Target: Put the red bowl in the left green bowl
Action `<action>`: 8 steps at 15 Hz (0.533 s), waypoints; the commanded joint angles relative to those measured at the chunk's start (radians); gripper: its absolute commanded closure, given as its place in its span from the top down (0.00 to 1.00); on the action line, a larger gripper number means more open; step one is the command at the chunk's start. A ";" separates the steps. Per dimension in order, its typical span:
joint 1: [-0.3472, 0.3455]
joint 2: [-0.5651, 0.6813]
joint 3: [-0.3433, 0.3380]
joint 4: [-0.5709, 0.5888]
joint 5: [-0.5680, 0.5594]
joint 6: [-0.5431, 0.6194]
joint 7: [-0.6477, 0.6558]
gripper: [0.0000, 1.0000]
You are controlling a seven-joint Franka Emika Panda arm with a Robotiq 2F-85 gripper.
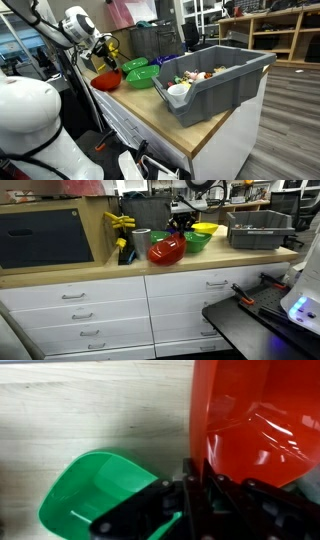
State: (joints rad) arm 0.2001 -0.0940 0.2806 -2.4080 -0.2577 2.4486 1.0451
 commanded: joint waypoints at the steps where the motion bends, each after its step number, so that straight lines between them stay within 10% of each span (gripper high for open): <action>1: 0.001 -0.011 0.000 0.018 -0.003 -0.019 -0.011 0.02; 8: 0.009 -0.032 0.003 0.043 0.001 -0.032 -0.074 0.02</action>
State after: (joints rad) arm 0.2013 -0.0994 0.2813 -2.3954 -0.2731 2.4398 1.0026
